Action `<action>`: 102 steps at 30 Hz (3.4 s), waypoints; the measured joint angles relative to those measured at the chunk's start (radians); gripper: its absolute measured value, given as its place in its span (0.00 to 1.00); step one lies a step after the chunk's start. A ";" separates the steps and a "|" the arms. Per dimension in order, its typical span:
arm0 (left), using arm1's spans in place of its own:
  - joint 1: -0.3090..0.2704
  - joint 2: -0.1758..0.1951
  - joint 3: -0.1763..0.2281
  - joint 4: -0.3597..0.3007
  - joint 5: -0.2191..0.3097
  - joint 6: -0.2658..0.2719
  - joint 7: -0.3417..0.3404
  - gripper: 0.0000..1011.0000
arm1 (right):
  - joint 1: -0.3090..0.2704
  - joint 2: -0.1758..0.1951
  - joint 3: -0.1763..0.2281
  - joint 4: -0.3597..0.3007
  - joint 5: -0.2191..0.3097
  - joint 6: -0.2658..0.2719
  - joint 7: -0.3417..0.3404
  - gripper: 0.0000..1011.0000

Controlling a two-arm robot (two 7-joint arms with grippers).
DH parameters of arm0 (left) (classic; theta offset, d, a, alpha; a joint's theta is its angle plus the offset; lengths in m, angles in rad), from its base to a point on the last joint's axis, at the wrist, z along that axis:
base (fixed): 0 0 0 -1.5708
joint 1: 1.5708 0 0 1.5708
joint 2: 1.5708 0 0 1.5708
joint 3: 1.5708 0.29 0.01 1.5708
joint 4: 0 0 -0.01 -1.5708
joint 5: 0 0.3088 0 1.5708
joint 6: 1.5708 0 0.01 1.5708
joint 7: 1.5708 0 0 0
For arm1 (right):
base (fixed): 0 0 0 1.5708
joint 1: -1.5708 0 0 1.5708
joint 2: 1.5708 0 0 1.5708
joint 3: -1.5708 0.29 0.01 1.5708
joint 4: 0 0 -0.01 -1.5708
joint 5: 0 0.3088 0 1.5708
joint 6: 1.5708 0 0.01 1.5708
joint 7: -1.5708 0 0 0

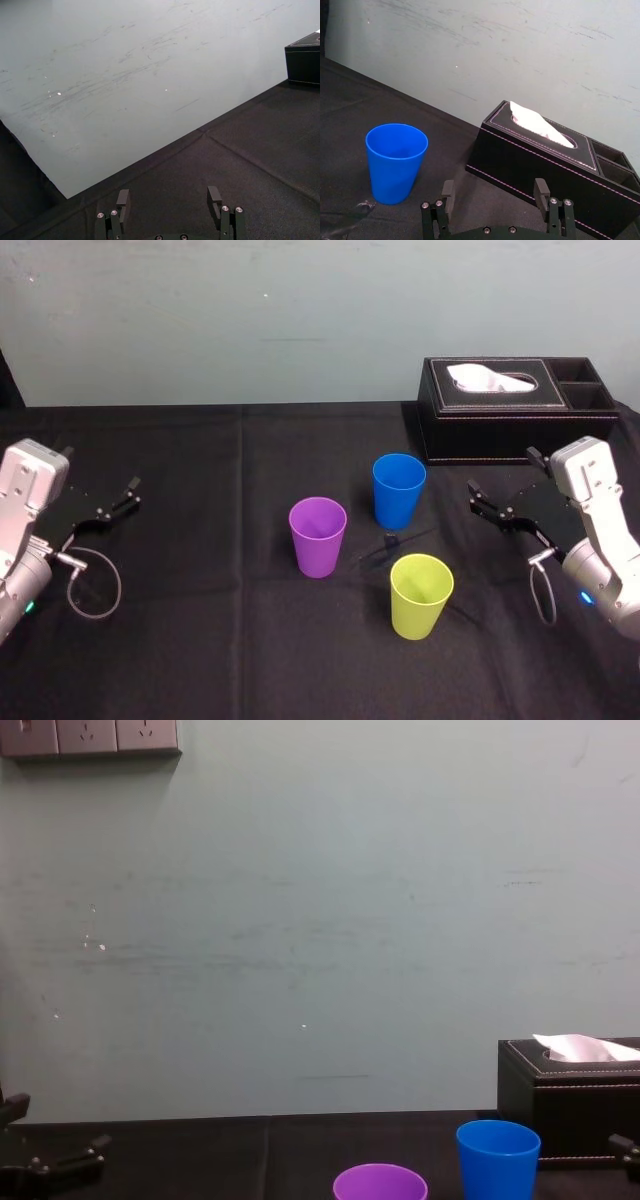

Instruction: Stack the three plastic cups sequentially using one hand.

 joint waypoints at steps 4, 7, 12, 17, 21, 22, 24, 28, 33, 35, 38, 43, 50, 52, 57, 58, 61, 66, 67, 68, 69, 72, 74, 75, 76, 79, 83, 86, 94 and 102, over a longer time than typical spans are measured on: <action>0.000 0.000 0.000 0.000 0.000 0.000 0.000 1.00 | 0.000 0.000 0.000 0.000 0.000 0.000 0.000 0.99; 0.000 0.000 0.000 0.000 0.000 0.000 0.000 1.00 | 0.000 0.000 0.000 0.000 0.000 0.000 0.000 0.99; 0.000 0.000 0.000 0.000 0.000 0.000 0.000 1.00 | 0.000 0.000 0.000 0.000 0.000 0.000 0.000 0.99; 0.000 0.000 0.000 0.000 0.000 0.000 0.000 1.00 | -0.017 -0.004 0.014 -0.021 0.010 0.002 0.029 0.99; 0.000 0.000 0.000 0.000 0.000 0.000 0.000 1.00 | -0.044 0.011 0.037 -0.050 0.037 0.003 0.062 0.99; 0.000 0.000 0.000 0.000 0.000 0.000 0.000 1.00 | -0.050 0.014 0.044 -0.059 0.043 0.003 0.068 0.99; 0.000 0.000 0.000 0.000 0.000 0.000 0.000 1.00 | -0.071 0.026 0.059 -0.080 0.057 0.000 0.083 0.99; 0.000 0.000 0.000 0.000 0.000 0.000 0.000 1.00 | -0.112 0.053 0.089 -0.122 0.085 -0.012 0.112 0.99; 0.000 0.000 0.000 0.000 0.000 0.000 0.000 1.00 | -0.162 0.085 0.133 -0.169 0.149 -0.011 0.167 0.99; 0.000 0.000 0.000 0.000 0.000 0.000 0.000 1.00 | -0.187 0.100 0.152 -0.188 0.173 -0.012 0.192 0.99; 0.000 0.000 0.000 0.000 0.000 0.000 0.000 1.00 | -0.221 0.123 0.175 -0.210 0.200 -0.023 0.230 0.99; 0.000 0.000 0.000 0.000 0.000 0.000 0.000 1.00 | -0.268 0.154 0.197 -0.234 0.218 -0.047 0.285 0.99; 0.000 0.000 0.000 0.000 0.000 0.000 0.000 1.00 | -0.327 0.186 0.213 -0.258 0.221 -0.086 0.359 0.99; 0.000 0.000 0.000 0.000 0.000 0.000 0.000 1.00 | -0.338 0.190 0.216 -0.263 0.220 -0.092 0.371 0.99; 0.000 0.000 0.000 0.000 0.000 0.000 0.000 1.00 | -0.365 0.200 0.222 -0.276 0.220 -0.109 0.407 0.99; 0.000 0.000 0.000 0.000 0.000 0.000 0.000 1.00 | -0.374 0.203 0.224 -0.281 0.220 -0.114 0.419 0.99; 0.000 0.000 0.000 0.000 0.000 0.000 0.000 1.00 | -0.387 0.206 0.225 -0.288 0.218 -0.120 0.434 0.99; 0.000 0.000 0.000 0.000 0.000 0.000 0.000 1.00 | -0.409 0.206 0.227 -0.297 0.212 -0.128 0.462 0.99; 0.000 0.000 0.000 0.000 0.000 0.000 0.000 1.00 | -0.412 0.203 0.227 -0.297 0.211 -0.128 0.468 0.99; 0.000 0.000 0.000 0.000 0.000 0.000 0.000 1.00 | -0.413 0.201 0.227 -0.298 0.210 -0.128 0.470 0.99; 0.000 0.000 0.000 0.000 0.000 0.000 0.000 1.00 | -0.414 0.197 0.226 -0.298 0.209 -0.127 0.475 0.99; 0.000 0.000 0.000 0.000 0.000 0.000 0.000 1.00 | -0.414 0.189 0.224 -0.296 0.203 -0.124 0.481 0.99; 0.000 0.000 0.000 0.000 0.000 0.000 0.000 1.00 | -0.411 0.180 0.220 -0.291 0.198 -0.117 0.486 0.99; 0.000 0.000 0.000 0.000 0.000 0.000 0.000 1.00 | -0.410 0.177 0.219 -0.289 0.197 -0.115 0.487 0.99; 0.000 0.000 0.000 0.000 0.000 0.000 0.000 1.00 | -0.407 0.170 0.217 -0.284 0.194 -0.111 0.492 0.99; 0.000 0.000 0.000 0.000 0.000 0.000 0.000 1.00 | -0.402 0.159 0.213 -0.277 0.190 -0.101 0.502 0.99; 0.000 0.000 0.000 0.000 0.000 0.000 0.000 1.00 | -0.395 0.147 0.209 -0.269 0.184 -0.092 0.515 0.99; 0.000 0.000 0.000 0.000 0.000 0.000 0.000 1.00 | -0.392 0.139 0.207 -0.264 0.177 -0.086 0.523 0.99; 0.000 0.000 0.000 0.000 0.000 0.000 0.000 1.00 | -0.386 0.120 0.206 -0.256 0.162 -0.077 0.545 0.99; 0.000 0.000 0.000 0.000 0.000 0.000 0.000 1.00 | -0.383 0.103 0.210 -0.253 0.149 -0.066 0.565 0.99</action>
